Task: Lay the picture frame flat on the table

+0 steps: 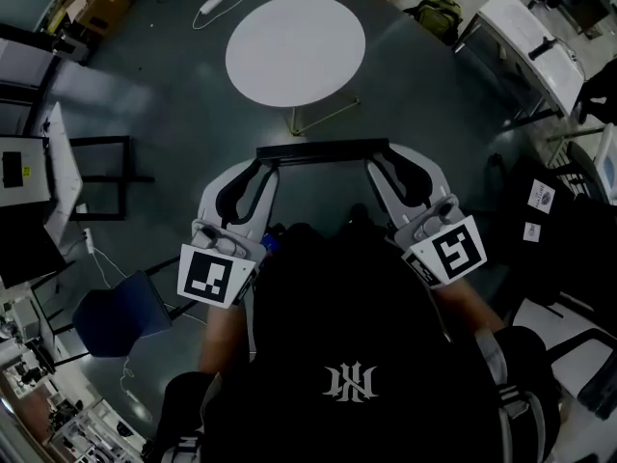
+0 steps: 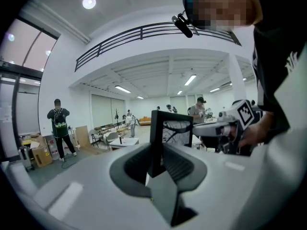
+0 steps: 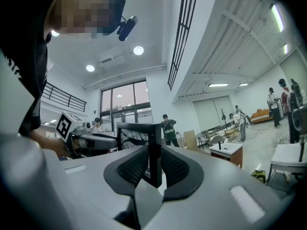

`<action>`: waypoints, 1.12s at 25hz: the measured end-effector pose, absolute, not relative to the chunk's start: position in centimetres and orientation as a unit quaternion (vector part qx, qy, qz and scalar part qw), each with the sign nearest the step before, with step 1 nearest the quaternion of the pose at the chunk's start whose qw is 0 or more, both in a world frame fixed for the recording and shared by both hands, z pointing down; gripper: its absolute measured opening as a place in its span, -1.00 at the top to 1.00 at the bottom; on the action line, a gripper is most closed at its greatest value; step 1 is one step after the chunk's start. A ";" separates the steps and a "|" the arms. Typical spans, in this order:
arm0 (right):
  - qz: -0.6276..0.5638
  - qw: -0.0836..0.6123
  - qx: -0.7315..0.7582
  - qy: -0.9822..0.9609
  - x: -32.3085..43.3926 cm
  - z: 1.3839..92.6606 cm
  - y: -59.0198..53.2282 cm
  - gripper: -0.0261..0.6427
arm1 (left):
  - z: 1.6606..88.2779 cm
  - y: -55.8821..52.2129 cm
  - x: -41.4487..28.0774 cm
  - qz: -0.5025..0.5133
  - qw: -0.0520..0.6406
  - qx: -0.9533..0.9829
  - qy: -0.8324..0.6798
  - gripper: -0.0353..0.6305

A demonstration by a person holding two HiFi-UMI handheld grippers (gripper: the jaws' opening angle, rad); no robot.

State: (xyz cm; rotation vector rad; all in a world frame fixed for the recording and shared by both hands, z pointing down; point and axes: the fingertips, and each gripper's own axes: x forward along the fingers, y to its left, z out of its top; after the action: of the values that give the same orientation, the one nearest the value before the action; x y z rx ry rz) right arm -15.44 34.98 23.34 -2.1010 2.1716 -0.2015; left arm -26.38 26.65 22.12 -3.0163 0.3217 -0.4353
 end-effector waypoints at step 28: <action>-0.077 0.001 -0.686 0.723 -4.0 24.5 21.7 0.72 | 24.1 12.9 -14.6 -0.112 0.010 -0.989 0.095 0.69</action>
State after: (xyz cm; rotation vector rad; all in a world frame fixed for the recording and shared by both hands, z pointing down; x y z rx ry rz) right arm -3.95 21.69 24.46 -2.1542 2.2716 -0.2404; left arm -14.58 12.87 24.14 -3.0880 0.2961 -0.3495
